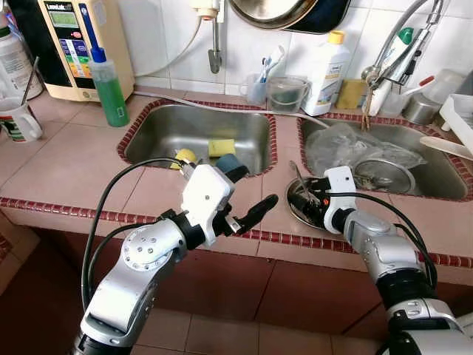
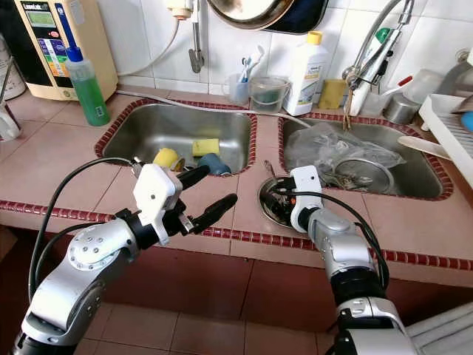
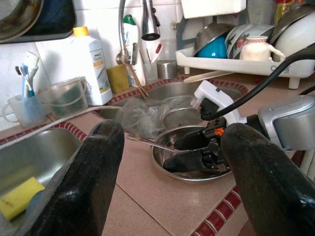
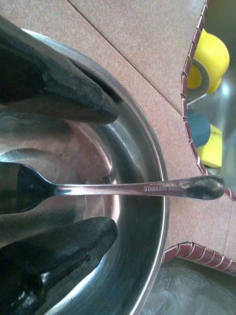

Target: Kitchen organization

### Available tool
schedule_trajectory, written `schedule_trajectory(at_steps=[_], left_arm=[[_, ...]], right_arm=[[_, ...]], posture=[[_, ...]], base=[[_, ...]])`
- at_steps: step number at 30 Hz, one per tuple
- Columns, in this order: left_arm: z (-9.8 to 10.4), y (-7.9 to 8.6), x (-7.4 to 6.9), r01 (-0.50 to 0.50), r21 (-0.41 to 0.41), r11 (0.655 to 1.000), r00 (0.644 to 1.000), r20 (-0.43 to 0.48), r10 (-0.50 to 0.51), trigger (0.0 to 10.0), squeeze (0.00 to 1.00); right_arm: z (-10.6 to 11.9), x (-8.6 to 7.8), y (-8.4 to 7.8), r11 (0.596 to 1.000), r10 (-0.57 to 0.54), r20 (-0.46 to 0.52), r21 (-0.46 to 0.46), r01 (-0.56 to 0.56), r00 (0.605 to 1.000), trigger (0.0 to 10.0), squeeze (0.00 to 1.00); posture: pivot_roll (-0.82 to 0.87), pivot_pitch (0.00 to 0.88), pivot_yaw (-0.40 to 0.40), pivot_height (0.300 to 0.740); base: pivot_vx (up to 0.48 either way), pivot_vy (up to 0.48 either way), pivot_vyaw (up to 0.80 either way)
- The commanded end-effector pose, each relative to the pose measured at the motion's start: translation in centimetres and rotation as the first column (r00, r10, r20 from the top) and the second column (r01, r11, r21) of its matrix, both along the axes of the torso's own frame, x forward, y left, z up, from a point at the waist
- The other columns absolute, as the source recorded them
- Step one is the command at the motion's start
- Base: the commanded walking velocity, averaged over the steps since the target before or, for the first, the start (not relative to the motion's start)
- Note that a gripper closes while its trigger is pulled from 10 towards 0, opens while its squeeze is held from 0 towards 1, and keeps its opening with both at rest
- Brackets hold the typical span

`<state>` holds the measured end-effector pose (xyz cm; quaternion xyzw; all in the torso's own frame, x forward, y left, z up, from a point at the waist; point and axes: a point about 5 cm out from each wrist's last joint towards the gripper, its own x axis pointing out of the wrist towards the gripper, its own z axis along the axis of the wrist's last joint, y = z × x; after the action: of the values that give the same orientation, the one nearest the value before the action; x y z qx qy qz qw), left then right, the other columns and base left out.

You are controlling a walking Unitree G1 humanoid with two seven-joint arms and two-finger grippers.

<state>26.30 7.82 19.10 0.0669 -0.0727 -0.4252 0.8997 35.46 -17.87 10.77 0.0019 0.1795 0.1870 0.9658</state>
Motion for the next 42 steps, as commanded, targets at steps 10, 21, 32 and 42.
schedule_trajectory(at_steps=[10, 21, 32, 42], left_arm=[[0.4, 0.0, 0.0, -0.006, 0.01, 1.0, 1.0, 0.015, 0.006, 10.0, 0.0], [0.0, -0.1, -0.5, 0.033, 0.039, 0.999, 0.999, 0.002, -0.033, 10.0, 0.0], [-0.3, -0.1, -0.7, 0.054, 0.058, 0.997, 0.999, -0.01, -0.054, 10.0, 0.0], [-0.3, -0.1, -0.7, 0.051, 0.057, 0.997, 0.999, -0.01, -0.05, 10.0, 0.0]], right_arm=[[1.1, 0.8, -0.9, 0.997, -0.068, 0.009, 0.047, 0.068, 0.998, 10.0, 0.0], [1.1, 1.0, -1.9, 0.992, -0.105, -0.014, 0.071, 0.106, 0.994, 9.2, 0.0], [0.7, 1.2, -2.3, 0.987, -0.119, -0.044, 0.102, 0.123, 0.992, 6.9, 0.0], [0.6, 1.4, -2.6, 0.983, -0.133, -0.055, 0.118, 0.139, 0.99, 0.9, 0.0]], posture=[[0.01, 0.006, -0.038, 0.74], [0.01, 0.01, -0.037, 0.74], [0.01, 0.011, -0.03, 0.74], [0.01, 0.01, -0.031, 0.74]], base=[[0.0, 0.0, 0.0], [0.0, 0.0, 0.0], [0.0, 0.0, 0.0], [0.0, 0.0, 0.0]])
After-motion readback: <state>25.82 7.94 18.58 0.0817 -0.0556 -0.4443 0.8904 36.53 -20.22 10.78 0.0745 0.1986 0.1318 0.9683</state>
